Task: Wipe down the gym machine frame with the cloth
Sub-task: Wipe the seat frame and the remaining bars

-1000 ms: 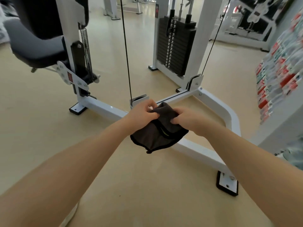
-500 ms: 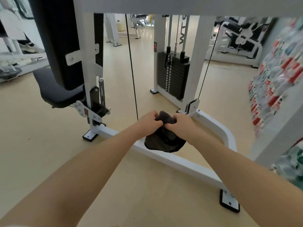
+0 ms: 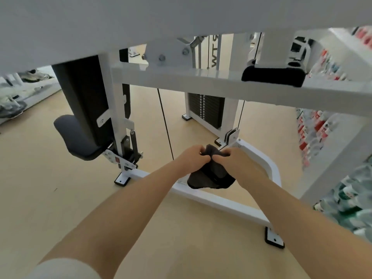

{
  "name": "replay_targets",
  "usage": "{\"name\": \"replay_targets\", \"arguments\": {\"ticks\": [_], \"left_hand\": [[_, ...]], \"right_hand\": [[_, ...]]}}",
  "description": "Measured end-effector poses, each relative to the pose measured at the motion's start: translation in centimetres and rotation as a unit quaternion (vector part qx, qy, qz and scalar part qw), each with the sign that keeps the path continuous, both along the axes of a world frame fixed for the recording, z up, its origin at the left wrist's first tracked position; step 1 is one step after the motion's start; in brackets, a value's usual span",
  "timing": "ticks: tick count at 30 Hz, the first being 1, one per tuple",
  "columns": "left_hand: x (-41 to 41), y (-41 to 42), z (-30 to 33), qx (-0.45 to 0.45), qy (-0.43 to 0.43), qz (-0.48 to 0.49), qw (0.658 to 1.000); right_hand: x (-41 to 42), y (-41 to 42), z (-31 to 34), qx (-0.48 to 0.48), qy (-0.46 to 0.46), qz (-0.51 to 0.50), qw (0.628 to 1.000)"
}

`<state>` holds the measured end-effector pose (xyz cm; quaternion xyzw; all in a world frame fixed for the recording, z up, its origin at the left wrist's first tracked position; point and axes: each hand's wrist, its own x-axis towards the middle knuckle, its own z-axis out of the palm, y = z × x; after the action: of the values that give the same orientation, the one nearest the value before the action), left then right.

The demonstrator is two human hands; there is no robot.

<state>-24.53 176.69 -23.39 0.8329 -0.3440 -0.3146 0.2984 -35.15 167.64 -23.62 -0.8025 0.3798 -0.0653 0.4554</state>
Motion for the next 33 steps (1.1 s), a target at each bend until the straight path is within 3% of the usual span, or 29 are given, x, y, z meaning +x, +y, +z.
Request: {"name": "replay_targets", "arguments": {"ticks": [3,12,16,18,22,28,33], "left_hand": [[0.2,0.3,3.4,-0.013,0.010,0.019,1.000],[-0.6,4.0,12.9,-0.038,0.064,0.040,0.996],[-2.2,5.5,16.2,-0.053,0.077,0.045,0.995],[-3.2,6.3,17.5,-0.057,0.069,0.051,0.995],[-5.3,7.6,19.8,-0.077,0.058,0.047,0.994],[-7.3,7.7,24.7,-0.150,-0.165,0.033,0.974],[-7.2,7.9,29.2,-0.240,-0.351,-0.002,0.905]], "right_hand": [[0.3,0.2,3.6,0.059,-0.012,-0.001,0.998],[-1.2,2.5,14.7,0.103,0.014,0.034,0.994],[-2.4,3.7,17.9,0.225,0.007,0.006,0.974],[-3.2,4.2,19.6,0.273,0.015,0.040,0.961],[-5.2,4.7,23.0,0.207,0.034,0.108,0.972],[-7.4,4.0,28.4,0.210,-0.083,0.102,0.969],[-7.9,4.0,31.8,0.239,-0.192,0.045,0.951]]}}
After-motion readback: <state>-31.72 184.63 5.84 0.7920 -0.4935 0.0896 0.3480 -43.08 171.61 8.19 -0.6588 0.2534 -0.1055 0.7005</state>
